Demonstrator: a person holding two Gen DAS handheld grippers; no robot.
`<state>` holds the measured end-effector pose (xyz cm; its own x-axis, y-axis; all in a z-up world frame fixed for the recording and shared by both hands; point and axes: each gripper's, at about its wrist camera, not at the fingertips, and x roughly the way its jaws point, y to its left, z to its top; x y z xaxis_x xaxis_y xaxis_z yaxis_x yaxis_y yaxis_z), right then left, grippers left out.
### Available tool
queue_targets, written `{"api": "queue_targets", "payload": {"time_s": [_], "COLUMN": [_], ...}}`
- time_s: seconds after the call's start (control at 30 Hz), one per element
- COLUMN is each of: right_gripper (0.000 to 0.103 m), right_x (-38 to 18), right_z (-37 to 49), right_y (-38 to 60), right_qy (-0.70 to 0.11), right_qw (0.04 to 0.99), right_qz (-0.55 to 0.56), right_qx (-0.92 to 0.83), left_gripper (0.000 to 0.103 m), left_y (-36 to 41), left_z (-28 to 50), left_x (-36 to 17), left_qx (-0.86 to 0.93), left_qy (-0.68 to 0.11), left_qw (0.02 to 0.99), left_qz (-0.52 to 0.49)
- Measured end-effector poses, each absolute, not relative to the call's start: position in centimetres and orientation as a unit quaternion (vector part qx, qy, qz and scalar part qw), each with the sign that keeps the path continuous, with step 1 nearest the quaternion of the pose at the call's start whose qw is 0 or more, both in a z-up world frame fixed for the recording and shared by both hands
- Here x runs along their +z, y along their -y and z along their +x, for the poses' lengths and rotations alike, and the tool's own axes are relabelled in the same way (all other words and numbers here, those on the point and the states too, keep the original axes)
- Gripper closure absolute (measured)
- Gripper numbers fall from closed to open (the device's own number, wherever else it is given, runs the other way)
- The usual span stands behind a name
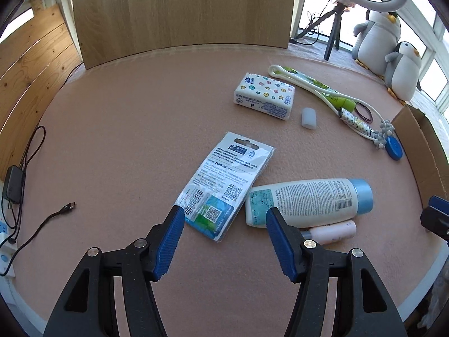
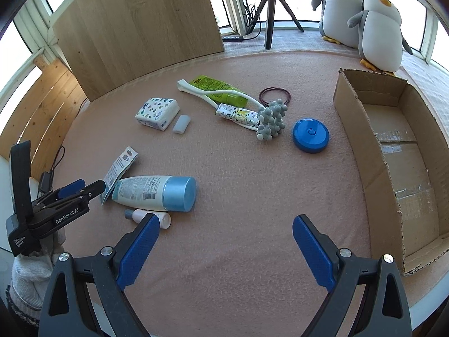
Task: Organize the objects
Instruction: 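Set the card package down beside the pile and open the left gripper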
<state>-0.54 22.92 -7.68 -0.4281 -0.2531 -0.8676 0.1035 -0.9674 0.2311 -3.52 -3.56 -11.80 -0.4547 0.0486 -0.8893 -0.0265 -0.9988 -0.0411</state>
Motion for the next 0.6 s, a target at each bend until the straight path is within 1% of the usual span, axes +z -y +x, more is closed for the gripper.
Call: {"api": "queue_targets", "payload": {"time_s": [0.03,0.1,0.13,0.23,0.3,0.47,0.6], "right_gripper": [0.009,0.015,0.017,0.018,0.019,0.025,0.028], "right_x": [-7.8,-7.9,-7.9,-7.9,-7.9,-8.2,-8.4], "right_z": [-0.6,-0.6,-0.6,-0.4,-0.3,-0.2,-0.1], "right_y": [-22.9,-22.9,-22.9,-23.1,-23.3,-24.4,-25.2], "right_qy": [0.072,0.069,0.068,0.068,0.069,0.079,0.087], "right_qw": [0.106,0.107,0.107,0.107,0.104,0.094,0.085], "right_qz": [0.525,0.526,0.526,0.526,0.525,0.529,0.53], "right_qx": [-0.841,-0.841,-0.841,-0.841,-0.842,-0.84,-0.839], "left_gripper": [0.039,0.041,0.042,0.043,0.048,0.049,0.049], "left_y": [3.3,2.7,2.5,1.8,1.2,-0.4,-2.7], "left_z": [-3.4,-3.7,-3.8,-4.3,-4.6,-5.1,-5.5], "left_x": [-12.0,-12.7,-12.8,-13.4,-13.5,-13.8,-14.1], "left_qx": [0.851,0.846,0.844,0.838,0.837,0.829,0.826], "left_qy": [0.013,0.024,0.031,0.045,0.044,0.047,0.034], "left_qw": [0.03,0.039,0.044,0.065,0.078,0.106,0.132], "left_qz": [-0.524,-0.531,-0.534,-0.539,-0.54,-0.547,-0.547]}}
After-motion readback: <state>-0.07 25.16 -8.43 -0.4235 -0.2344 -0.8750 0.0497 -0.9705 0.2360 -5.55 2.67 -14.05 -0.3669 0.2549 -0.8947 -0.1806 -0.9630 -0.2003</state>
